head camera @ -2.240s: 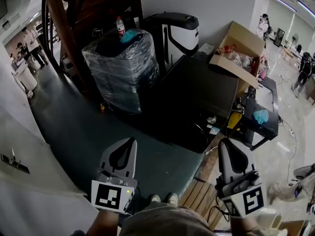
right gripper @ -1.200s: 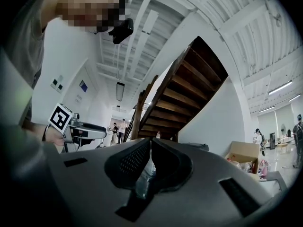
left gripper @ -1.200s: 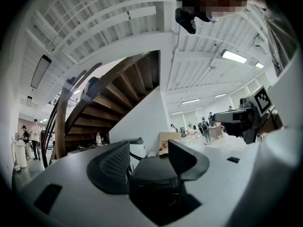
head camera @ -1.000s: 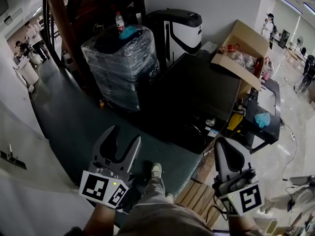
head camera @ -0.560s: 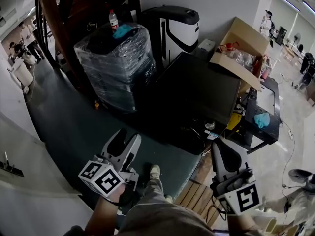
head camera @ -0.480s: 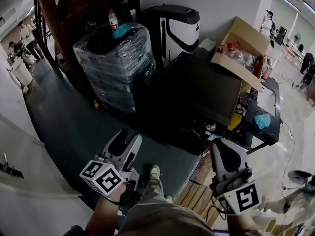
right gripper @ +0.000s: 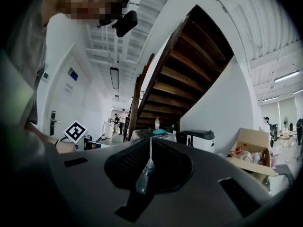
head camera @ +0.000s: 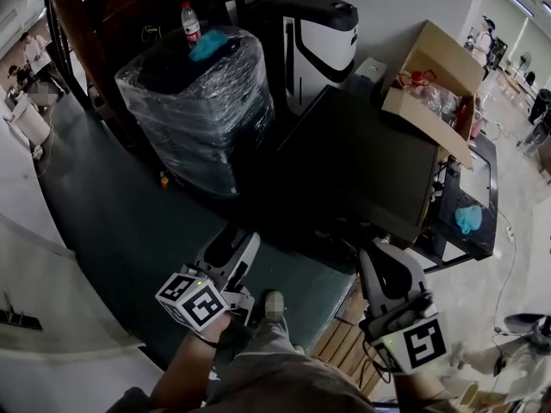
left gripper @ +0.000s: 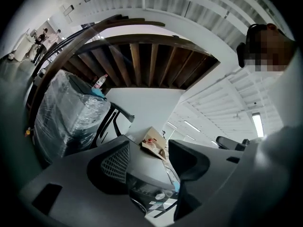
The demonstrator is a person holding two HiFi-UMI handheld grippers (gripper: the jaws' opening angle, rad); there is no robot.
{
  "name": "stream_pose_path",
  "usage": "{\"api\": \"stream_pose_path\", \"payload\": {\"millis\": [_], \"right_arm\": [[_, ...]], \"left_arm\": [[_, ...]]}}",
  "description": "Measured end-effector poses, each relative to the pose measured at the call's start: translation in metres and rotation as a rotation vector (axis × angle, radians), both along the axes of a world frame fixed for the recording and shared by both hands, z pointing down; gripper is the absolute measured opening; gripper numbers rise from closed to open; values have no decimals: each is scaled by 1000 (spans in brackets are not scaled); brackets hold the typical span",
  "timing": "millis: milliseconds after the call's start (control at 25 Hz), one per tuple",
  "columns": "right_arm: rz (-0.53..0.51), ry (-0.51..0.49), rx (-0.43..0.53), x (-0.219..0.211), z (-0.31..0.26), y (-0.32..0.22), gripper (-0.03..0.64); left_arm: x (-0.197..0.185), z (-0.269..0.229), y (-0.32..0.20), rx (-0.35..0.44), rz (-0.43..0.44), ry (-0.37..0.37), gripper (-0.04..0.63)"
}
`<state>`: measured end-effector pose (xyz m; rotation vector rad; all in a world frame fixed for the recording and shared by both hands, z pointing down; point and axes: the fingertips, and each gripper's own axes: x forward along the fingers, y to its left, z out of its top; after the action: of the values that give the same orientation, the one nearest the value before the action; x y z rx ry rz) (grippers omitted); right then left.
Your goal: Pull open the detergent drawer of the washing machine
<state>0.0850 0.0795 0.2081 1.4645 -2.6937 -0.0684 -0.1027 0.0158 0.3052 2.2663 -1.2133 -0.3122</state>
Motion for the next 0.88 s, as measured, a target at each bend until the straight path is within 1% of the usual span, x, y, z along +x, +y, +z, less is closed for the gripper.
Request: {"api": "stream_pose_path", "payload": {"millis": [200,360,520,560,720,880], "right_arm": [[24,-35,-33,-14,7,-56,40],[16,16,-68,-23,27,-93,40],[49,-25,-87,-33,37,-132,40],[57,-25,-100,-33,42,-140,40],[60,33,-144,-30,69,-163,40],[61,29,-161,-34,82,-182,40]], "left_arm": [[3,33,-54,-46,37,11,262],[6,62,-94,-89,80,34,266],[6,93,-131,-140,117,51,270],[8,99,-139,-151,129,55,270],[17,123,-165,-191,181,86,290],[26,150,-182,-236,199,115,299]]}}
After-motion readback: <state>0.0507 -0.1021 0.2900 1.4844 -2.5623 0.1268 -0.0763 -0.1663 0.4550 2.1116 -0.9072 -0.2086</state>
